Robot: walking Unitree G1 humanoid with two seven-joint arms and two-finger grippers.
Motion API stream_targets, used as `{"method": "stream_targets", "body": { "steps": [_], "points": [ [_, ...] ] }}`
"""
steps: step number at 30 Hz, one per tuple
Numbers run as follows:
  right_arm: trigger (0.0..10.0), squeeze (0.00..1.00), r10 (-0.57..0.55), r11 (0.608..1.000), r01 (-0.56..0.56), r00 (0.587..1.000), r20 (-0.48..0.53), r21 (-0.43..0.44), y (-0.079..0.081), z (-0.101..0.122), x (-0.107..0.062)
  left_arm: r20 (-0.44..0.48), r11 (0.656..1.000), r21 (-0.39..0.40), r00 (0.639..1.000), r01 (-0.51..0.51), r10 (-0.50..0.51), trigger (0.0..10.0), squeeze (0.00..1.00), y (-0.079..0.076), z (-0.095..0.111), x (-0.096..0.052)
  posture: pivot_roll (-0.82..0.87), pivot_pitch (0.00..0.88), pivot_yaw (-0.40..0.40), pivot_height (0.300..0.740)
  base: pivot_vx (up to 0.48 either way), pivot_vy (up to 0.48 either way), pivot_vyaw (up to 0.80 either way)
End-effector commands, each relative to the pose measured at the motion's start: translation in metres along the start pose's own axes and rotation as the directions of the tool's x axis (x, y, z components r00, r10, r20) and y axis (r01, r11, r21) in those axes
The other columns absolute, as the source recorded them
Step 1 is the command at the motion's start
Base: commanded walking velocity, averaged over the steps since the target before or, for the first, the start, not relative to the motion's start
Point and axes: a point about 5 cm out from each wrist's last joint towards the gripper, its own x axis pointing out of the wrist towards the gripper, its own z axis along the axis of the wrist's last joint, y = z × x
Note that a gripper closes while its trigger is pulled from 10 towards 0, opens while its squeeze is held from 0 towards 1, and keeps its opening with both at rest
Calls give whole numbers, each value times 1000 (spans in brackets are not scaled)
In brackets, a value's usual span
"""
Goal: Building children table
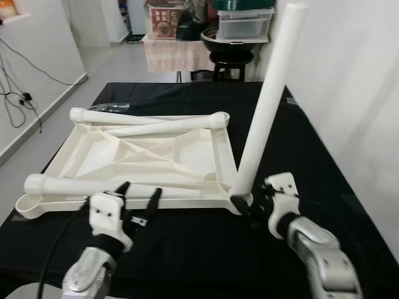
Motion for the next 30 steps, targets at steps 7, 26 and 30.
{"method": "stream_targets", "body": {
  "steps": [7, 26, 30],
  "points": [
    [10000, 1000, 311, 949, -310, 950, -7, 50, 21, -6, -17, -58, 991, -104, 995, -83, 77, 10000, 0, 2, -12, -3, -89, 0, 10, 740, 0, 0, 0],
    [10000, 0, 653, 757, -653, 757, -36, -12, 35, 4, -37, -183, 991, -24, 975, -131, 125, 10000, 0, 4, -30, -6, -82, 0, 19, 740, 0, 53, 0],
    [10000, 0, 686, 726, -688, 726, -50, -27, 32, 8, -36, -188, 992, -8, 975, -123, 119, 10000, 0, 4, -31, -3, -67, 0, 11, 740, 0, 480, 0]
  ]
}}
